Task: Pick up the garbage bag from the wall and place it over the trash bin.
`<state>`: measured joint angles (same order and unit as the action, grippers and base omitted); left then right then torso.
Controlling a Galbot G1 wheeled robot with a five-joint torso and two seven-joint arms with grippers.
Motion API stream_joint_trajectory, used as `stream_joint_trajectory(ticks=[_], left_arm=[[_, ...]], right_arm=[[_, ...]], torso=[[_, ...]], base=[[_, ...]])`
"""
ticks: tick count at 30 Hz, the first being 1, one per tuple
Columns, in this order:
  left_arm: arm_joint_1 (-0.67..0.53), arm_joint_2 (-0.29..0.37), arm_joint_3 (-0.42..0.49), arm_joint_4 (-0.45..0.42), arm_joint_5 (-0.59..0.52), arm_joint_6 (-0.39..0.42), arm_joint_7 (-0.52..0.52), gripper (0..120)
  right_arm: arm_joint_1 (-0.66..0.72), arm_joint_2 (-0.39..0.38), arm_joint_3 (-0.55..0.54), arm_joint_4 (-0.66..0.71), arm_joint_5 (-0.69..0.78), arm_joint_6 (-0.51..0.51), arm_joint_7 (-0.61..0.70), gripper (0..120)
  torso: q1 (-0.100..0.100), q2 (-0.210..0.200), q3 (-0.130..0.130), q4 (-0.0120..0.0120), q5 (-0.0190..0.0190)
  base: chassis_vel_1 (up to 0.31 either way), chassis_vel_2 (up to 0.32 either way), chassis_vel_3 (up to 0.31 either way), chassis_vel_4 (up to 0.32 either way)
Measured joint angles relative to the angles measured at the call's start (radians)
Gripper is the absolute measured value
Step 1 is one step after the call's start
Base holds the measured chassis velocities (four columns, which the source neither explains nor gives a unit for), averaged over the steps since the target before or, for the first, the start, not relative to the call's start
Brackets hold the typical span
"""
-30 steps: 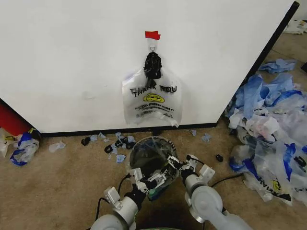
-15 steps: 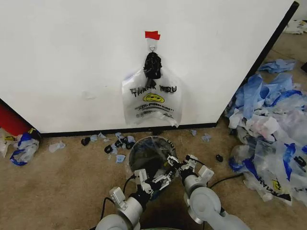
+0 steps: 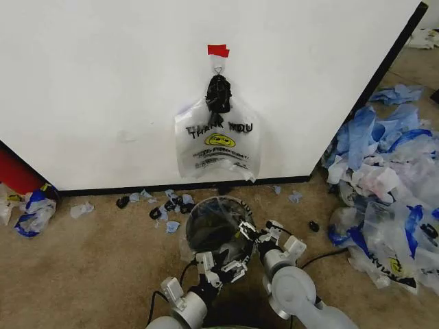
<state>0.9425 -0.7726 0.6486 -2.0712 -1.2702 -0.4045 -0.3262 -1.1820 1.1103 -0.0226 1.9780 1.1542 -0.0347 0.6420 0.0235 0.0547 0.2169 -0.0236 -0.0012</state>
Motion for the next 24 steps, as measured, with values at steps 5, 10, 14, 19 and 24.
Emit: stream_joint_trajectory(ticks=[5, 10, 14, 19, 24], left_arm=[[-0.035, 0.002, 0.016, -0.007, -0.013, 0.001, -0.016, 100], [-0.032, 0.005, 0.011, -0.009, -0.011, 0.002, -0.020, 100], [-0.017, 0.011, 0.000, -0.007, -0.005, 0.002, -0.018, 100], [-0.013, 0.009, -0.008, 0.002, 0.000, 0.001, -0.017, 100], [-0.013, 0.001, -0.010, 0.006, 0.002, 0.001, -0.019, 100]], right_arm=[[0.000, -0.006, 0.029, 0.011, 0.072, 0.019, -0.067, 100], [-0.006, -0.028, 0.050, 0.035, 0.107, 0.016, -0.099, 100], [-0.020, -0.037, 0.067, 0.053, 0.157, 0.017, -0.115, 100], [-0.024, -0.047, 0.086, 0.068, 0.184, 0.035, -0.157, 100], [-0.024, -0.065, 0.089, 0.082, 0.144, 0.036, -0.160, 100]], torso=[[0.000, 0.000, 0.000, -0.0001, -0.0001], [0.000, 0.000, 0.000, -0.0001, -0.0001], [0.000, 0.000, 0.000, -0.0001, -0.0001], [0.000, 0.000, 0.000, -0.0001, 0.0001], [0.000, 0.000, 0.000, 0.0001, 0.0001]], base=[[0.000, 0.000, 0.000, 0.000], [0.000, 0.000, 0.000, 0.000], [0.000, 0.000, 0.000, 0.000], [0.000, 0.000, 0.000, 0.000], [0.000, 0.000, 0.000, 0.000]])
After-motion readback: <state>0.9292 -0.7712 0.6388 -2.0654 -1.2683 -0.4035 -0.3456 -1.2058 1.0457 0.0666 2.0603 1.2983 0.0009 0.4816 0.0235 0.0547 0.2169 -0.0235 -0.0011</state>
